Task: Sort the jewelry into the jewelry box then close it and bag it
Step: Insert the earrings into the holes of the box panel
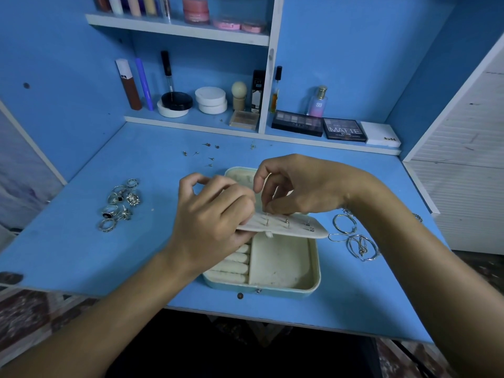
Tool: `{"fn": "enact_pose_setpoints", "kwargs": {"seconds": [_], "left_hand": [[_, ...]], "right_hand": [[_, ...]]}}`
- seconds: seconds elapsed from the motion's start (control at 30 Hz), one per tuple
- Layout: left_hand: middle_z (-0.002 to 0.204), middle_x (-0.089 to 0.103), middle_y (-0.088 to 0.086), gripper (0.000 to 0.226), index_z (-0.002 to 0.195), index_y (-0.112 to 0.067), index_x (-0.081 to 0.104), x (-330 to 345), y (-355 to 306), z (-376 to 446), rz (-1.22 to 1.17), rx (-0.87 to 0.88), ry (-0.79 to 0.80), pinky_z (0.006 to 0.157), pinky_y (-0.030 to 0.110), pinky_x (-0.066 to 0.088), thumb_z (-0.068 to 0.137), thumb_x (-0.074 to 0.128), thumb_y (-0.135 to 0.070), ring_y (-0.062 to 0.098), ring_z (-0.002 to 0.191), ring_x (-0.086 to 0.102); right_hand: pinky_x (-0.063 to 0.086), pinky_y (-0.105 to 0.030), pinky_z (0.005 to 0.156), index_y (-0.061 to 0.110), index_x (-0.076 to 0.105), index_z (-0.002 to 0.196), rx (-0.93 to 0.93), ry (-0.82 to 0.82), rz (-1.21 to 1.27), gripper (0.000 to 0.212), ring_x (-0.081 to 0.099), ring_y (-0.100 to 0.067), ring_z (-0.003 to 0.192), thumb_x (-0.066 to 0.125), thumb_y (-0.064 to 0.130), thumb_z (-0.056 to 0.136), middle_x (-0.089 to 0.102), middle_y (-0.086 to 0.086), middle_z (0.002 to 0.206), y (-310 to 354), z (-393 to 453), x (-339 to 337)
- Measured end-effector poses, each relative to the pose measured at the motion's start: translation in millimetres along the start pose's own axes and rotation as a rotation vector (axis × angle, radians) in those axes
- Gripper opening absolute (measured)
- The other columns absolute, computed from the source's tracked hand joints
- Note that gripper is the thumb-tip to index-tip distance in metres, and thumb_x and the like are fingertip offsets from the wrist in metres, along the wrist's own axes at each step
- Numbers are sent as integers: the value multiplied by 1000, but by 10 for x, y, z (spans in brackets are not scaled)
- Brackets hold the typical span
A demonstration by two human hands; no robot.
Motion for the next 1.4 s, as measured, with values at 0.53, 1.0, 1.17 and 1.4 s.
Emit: {"fn": "enact_pose_setpoints", "kwargs": {"seconds": [0.53, 1.0, 1.17, 1.4], "left_hand": [[78, 69, -7, 27, 71, -22, 37, -19, -7, 3, 8, -9, -29, 75, 44, 37, 84, 58, -11, 20, 77, 65], [89, 70, -7, 35, 76, -24, 34, 5, 54, 84, 16, -42, -4, 77, 43, 37, 85, 68, -26, 22, 83, 63], [102, 69, -6, 44, 74, -19, 47, 92, 175, 223, 6, -90, 114, 81, 45, 36, 72, 81, -46, 23, 92, 58], [115, 60, -6, 55, 84, -21, 54, 304, 415, 349, -165, -240, 296, 79, 33, 30, 55, 80, -59, 18, 102, 50]], "right_hand": [[56, -44, 86, 22, 58, 95, -21, -10, -71, 24, 69, -20, 80, 72, 7, 83, 73, 9, 83, 29, 23, 25], [60, -46, 84, 10, 58, 105, -24, -214, 371, 17, 73, -27, 88, 55, -4, 95, 73, -8, 101, -239, -118, -155], [61, -39, 76, 9, 59, 96, -63, -430, 560, 6, 68, -21, 85, 55, 6, 99, 72, -8, 93, -430, -189, -306], [46, -26, 64, 19, 61, 83, -52, -626, 667, 21, 62, -17, 80, 51, 14, 102, 70, -1, 87, -688, -172, -353]]}}
Point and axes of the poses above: each hand's wrist, its own z-axis towards the middle knuckle, its own x-axis out of the palm, y = z × x, the point moved 6 cm from there along z, towards the middle knuckle
